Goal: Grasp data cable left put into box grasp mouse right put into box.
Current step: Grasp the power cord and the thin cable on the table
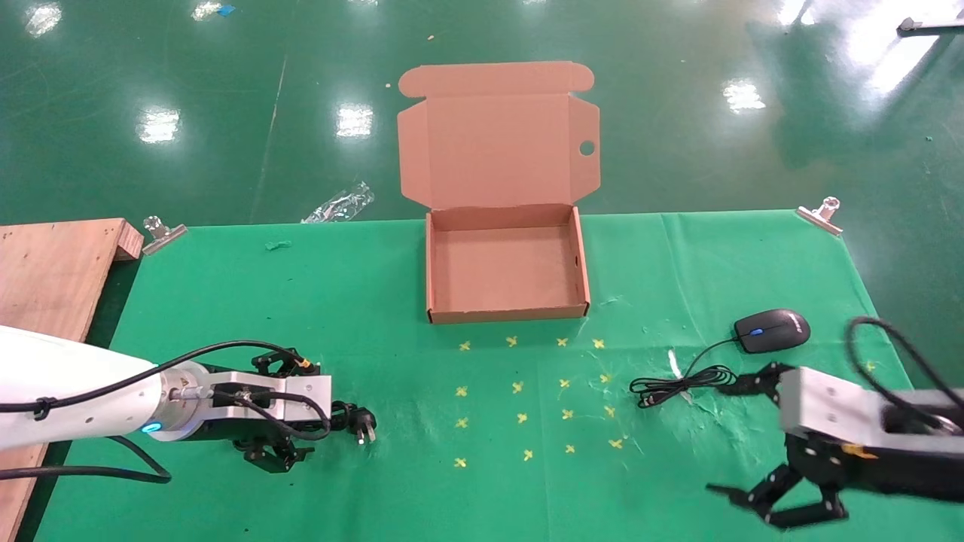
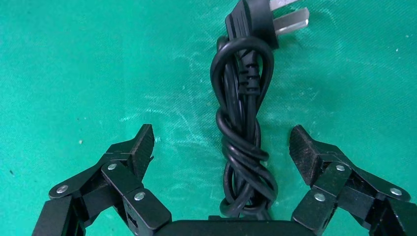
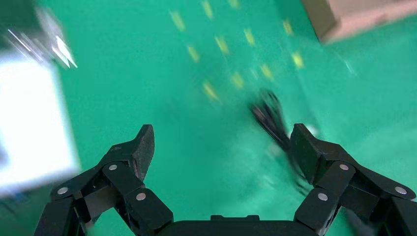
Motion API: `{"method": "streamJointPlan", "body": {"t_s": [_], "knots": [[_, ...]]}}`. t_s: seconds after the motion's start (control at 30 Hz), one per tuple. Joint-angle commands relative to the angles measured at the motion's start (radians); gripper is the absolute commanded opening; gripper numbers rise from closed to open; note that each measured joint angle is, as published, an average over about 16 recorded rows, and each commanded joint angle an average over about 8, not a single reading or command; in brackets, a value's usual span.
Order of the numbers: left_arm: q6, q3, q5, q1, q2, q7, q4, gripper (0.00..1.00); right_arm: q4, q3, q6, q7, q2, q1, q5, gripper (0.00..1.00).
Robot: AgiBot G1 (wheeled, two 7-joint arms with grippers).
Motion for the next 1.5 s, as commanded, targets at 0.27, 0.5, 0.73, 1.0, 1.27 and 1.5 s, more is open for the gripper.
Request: {"method": "streamJointPlan", "body": {"t_s": [0.27,0.5,0.73,1.0,1.27,1.5], "knots": [[0.0,0.0,-0.001,0.0,0.0,0.001,0.0,1.0,-0.043,-0.154,0.037,0.062,-0.225,0.163,-0.453,1.0],[0.0,0.0,-0.001,0.0,0.0,0.001,0.0,1.0,-0.179,-0.197,0.072,0.054,-0.334,0.194,-0.538,1.0],[-0.001,0.0,0.0,0.0,0.0,0.001,0.0,0.3,-0.284,-0.22,0.104,0.027,-0.389,0.212,-0.586,0.68],[-0.001,0.0,0.0,0.0,0.0,0.001,0.001,0.0,-0.298,-0.224,0.114,0.024,-0.398,0.215,-0.596,0.0],[-0.001,0.0,-0.001,0.0,0.0,0.001,0.001,0.0,-0.285,-0.22,0.106,0.027,-0.388,0.212,-0.584,0.0],[-0.001,0.0,-0.002,0.0,0.0,0.001,0.001,0.0,-0.278,-0.218,0.102,0.028,-0.383,0.21,-0.578,0.0]]}}
